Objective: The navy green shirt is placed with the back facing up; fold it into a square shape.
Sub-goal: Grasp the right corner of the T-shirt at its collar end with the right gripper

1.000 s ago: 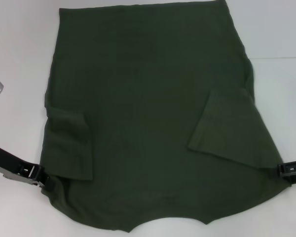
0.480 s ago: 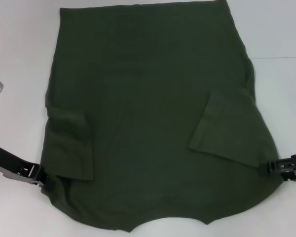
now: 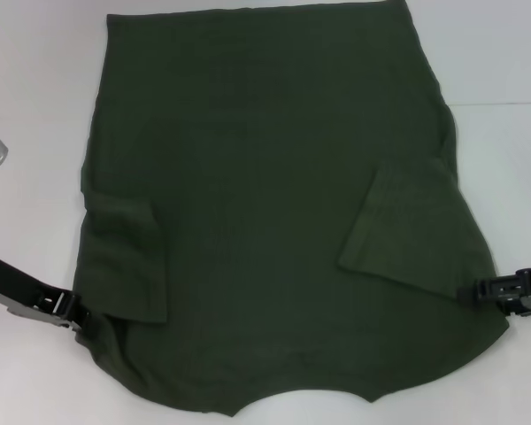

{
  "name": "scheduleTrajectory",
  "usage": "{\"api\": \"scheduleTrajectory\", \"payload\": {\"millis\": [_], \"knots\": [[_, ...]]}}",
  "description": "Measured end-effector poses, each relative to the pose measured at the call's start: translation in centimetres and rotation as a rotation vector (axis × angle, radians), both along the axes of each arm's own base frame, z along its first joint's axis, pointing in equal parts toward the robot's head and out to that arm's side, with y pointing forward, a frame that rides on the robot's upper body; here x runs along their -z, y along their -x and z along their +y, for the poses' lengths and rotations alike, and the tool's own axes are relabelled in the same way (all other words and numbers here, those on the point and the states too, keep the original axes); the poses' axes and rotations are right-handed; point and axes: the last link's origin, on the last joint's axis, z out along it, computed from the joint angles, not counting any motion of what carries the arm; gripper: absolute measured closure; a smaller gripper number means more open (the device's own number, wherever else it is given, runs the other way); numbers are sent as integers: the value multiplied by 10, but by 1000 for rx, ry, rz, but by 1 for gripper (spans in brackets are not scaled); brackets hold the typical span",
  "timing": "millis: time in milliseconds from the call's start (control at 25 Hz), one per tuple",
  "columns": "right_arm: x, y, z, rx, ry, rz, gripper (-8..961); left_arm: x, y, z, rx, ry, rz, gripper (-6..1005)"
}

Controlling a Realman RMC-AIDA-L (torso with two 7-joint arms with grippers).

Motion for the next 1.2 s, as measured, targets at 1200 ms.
{"api": "scheduleTrajectory", "payload": {"millis": [1200], "knots": [[4, 1, 5, -2, 41, -65, 2, -2, -2, 3, 9, -8, 5, 979]]}}
